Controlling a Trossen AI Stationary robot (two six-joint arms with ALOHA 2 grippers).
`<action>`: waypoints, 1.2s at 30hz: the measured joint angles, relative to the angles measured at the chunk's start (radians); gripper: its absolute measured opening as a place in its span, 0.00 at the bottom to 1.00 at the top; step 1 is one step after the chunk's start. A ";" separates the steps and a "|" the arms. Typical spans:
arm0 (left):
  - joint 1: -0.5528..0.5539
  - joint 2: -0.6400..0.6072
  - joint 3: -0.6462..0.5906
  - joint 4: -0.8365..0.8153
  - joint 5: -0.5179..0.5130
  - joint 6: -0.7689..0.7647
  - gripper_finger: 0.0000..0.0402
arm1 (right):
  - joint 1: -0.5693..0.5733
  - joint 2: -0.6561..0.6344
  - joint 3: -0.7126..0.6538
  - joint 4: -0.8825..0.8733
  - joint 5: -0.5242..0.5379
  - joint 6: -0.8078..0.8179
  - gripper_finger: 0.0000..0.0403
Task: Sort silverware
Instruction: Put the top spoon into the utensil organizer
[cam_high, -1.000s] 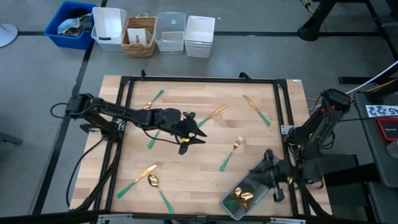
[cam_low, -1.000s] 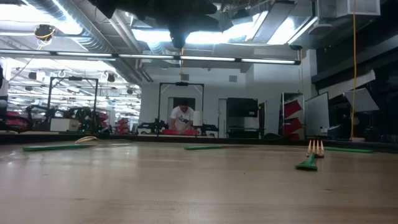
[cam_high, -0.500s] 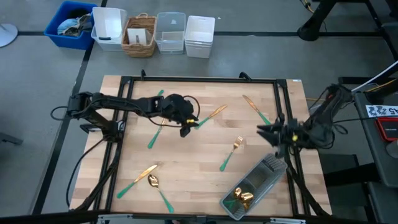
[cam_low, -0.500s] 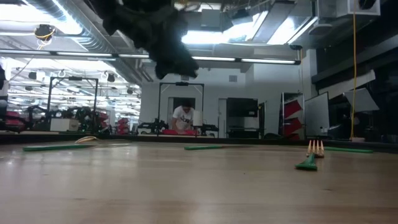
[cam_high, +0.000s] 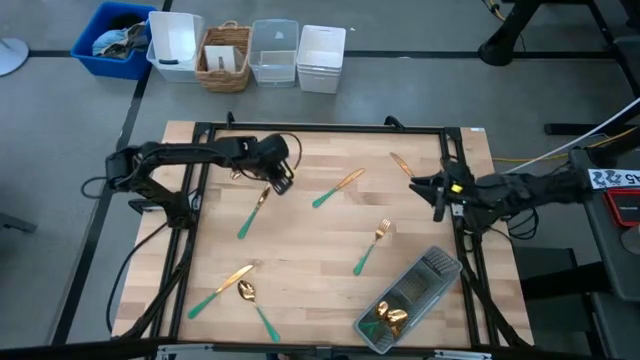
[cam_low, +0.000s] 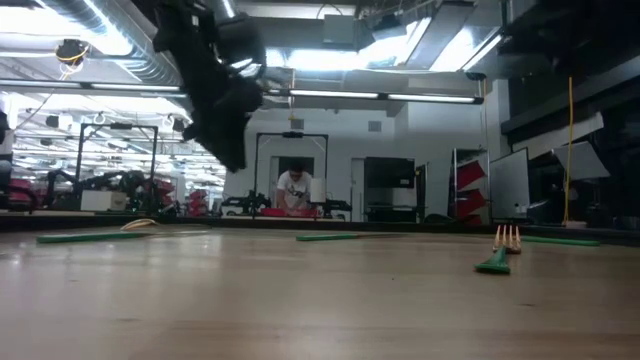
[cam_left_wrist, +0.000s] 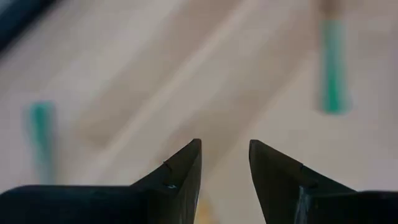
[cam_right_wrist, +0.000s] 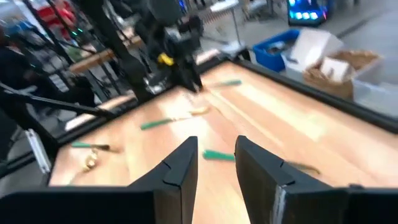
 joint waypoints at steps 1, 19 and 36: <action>0.021 0.000 0.000 -0.023 -0.021 0.008 0.32 | -0.038 0.009 0.000 -0.008 -0.031 0.004 0.27; 0.298 0.001 -0.134 -0.097 -0.110 0.159 0.32 | -0.438 0.212 0.000 -0.026 -0.447 -0.136 0.27; 0.416 0.002 -0.286 0.109 -0.104 0.191 0.32 | -0.606 0.304 0.000 -0.026 -0.576 -0.190 0.27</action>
